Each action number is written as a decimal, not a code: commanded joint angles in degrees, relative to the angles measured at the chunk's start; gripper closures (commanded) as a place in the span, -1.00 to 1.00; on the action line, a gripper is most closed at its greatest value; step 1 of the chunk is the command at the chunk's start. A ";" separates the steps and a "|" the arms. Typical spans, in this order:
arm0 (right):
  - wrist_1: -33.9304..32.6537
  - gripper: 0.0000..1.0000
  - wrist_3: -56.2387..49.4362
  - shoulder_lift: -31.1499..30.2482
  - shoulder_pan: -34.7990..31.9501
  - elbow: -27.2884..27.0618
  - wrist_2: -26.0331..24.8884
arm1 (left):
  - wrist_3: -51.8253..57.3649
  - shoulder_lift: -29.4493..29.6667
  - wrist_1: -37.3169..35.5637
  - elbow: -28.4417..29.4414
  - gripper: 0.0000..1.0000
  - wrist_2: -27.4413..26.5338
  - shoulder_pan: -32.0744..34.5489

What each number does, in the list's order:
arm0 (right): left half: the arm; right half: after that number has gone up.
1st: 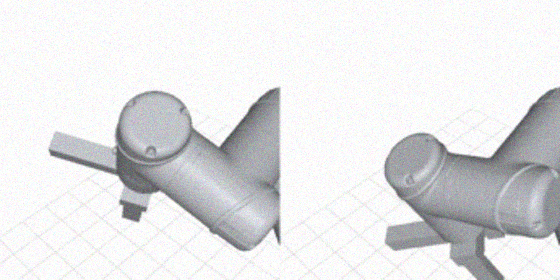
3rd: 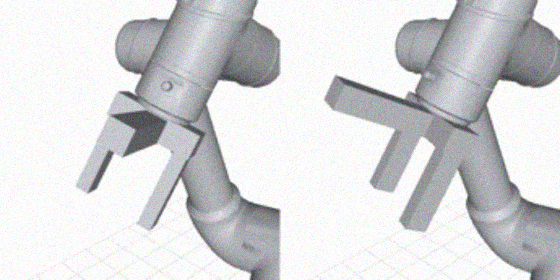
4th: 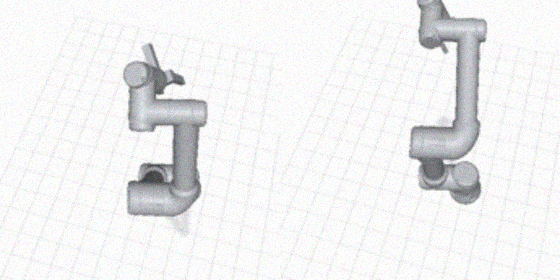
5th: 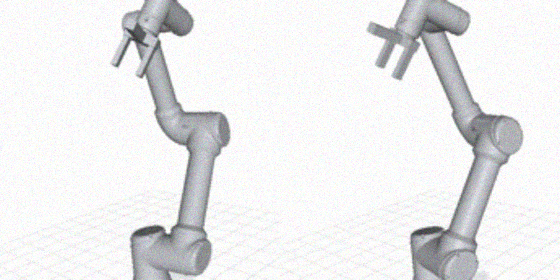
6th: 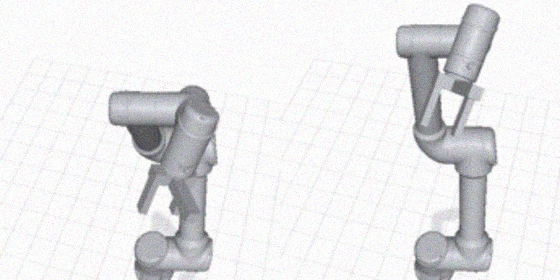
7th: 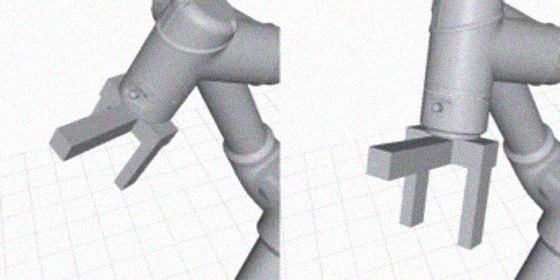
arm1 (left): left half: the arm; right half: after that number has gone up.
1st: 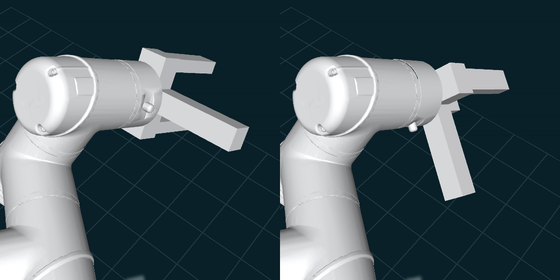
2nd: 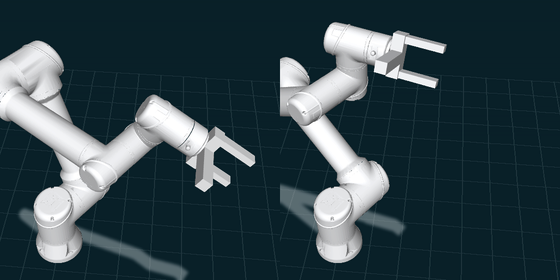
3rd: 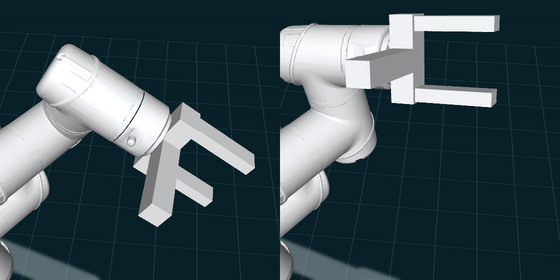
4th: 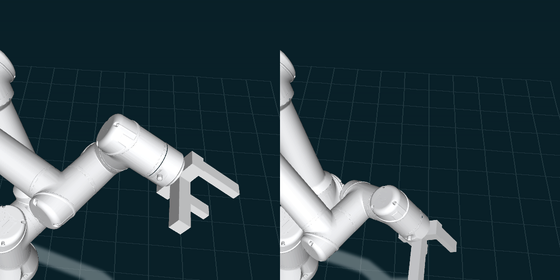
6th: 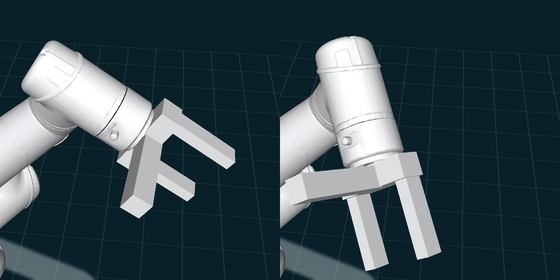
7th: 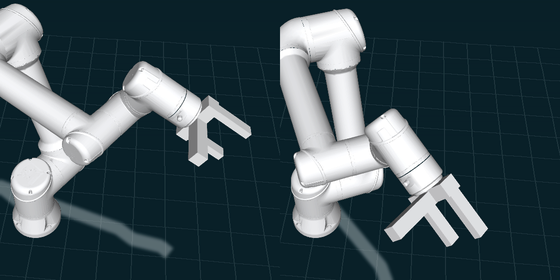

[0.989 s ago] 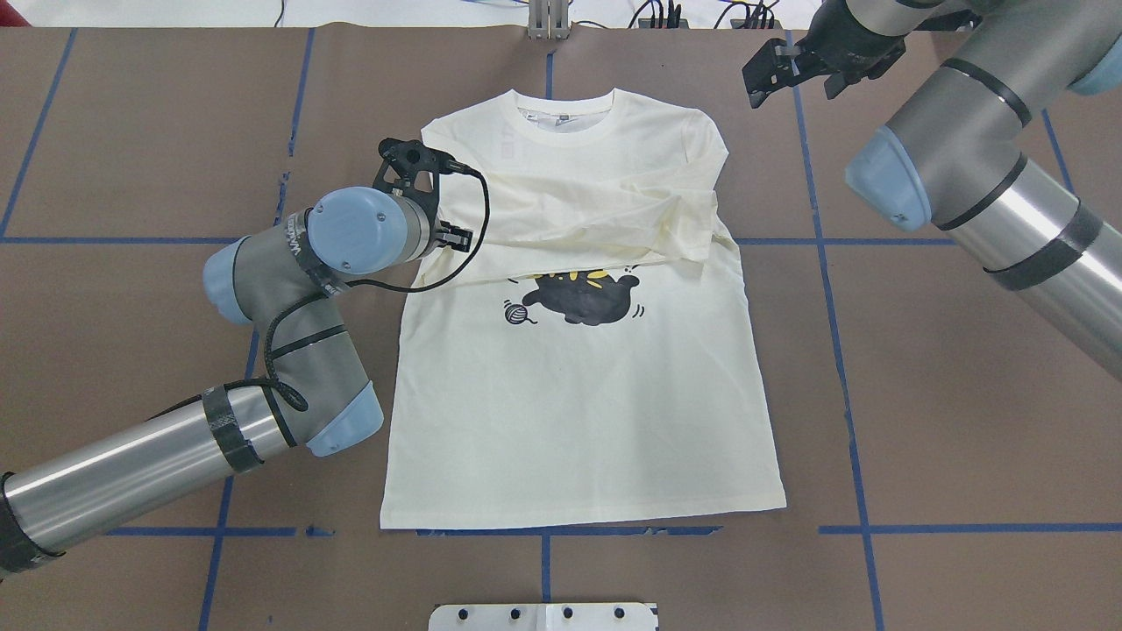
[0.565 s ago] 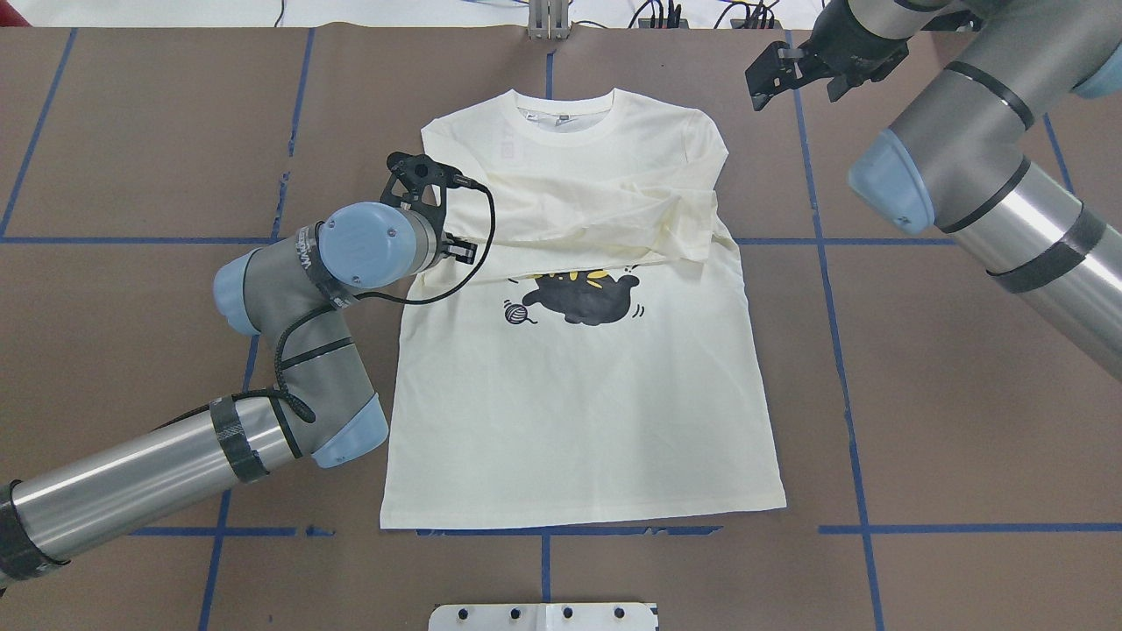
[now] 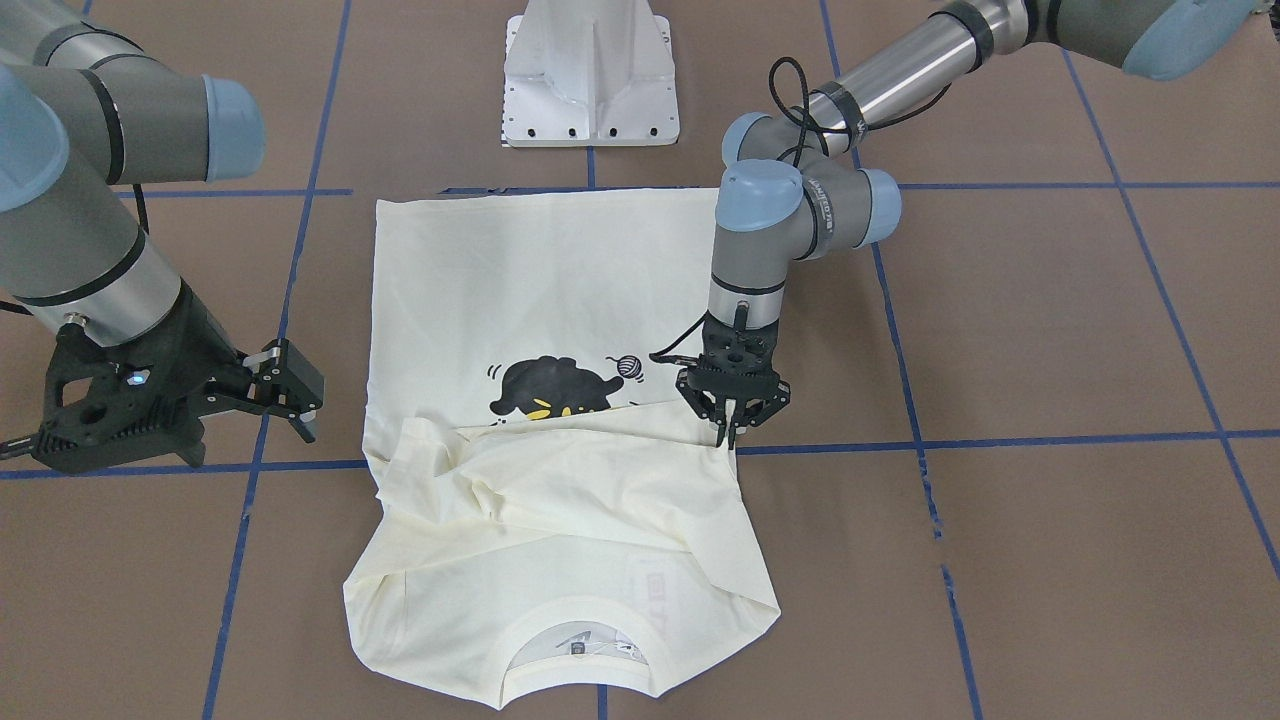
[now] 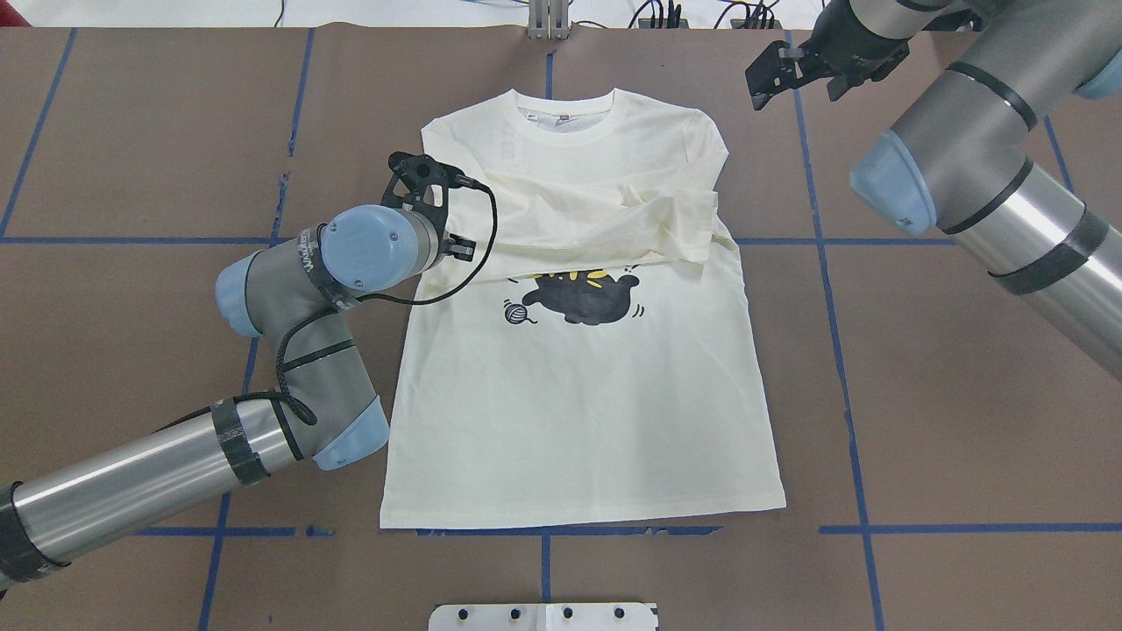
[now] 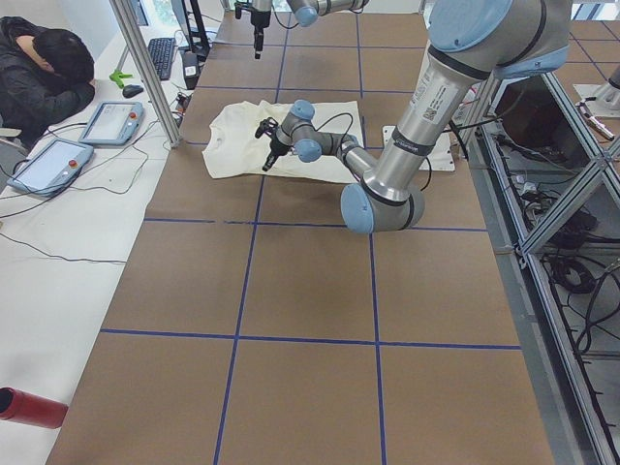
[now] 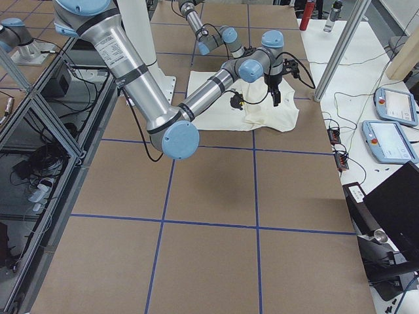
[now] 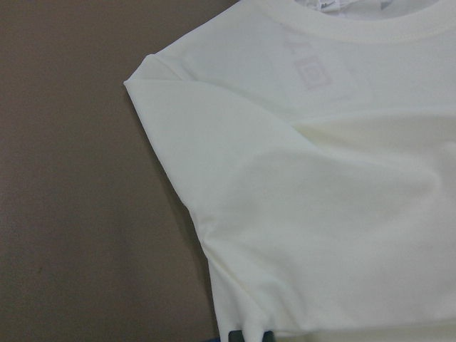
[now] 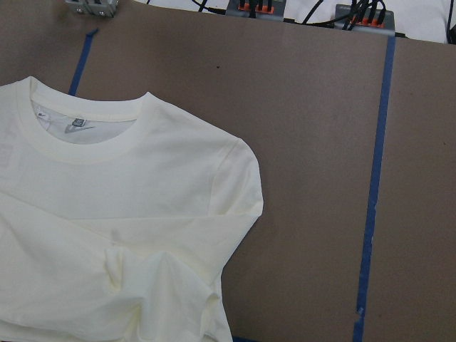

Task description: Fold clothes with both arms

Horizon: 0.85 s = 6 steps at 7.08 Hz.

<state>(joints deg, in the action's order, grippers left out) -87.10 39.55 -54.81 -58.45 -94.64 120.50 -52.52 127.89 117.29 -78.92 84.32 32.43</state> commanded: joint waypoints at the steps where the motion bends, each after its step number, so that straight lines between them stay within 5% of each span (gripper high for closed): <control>1: 0.00 -1.00 0.09 -0.03 0.00 -0.19 0.00 | 2.05 -0.45 0.13 -0.09 0.65 -0.21 1.05; 5: 0.00 -1.00 0.18 -0.56 0.09 -0.80 -0.18 | 3.82 -6.69 9.79 -0.62 0.60 0.41 2.81; 6: 0.00 -1.00 0.18 -0.64 0.09 -0.80 -0.18 | 3.74 -6.78 9.88 -0.71 0.01 0.84 3.60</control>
<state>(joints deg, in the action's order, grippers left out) -87.10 39.72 -55.32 -58.37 -95.41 120.36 -48.81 121.68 126.17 -79.52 84.71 35.30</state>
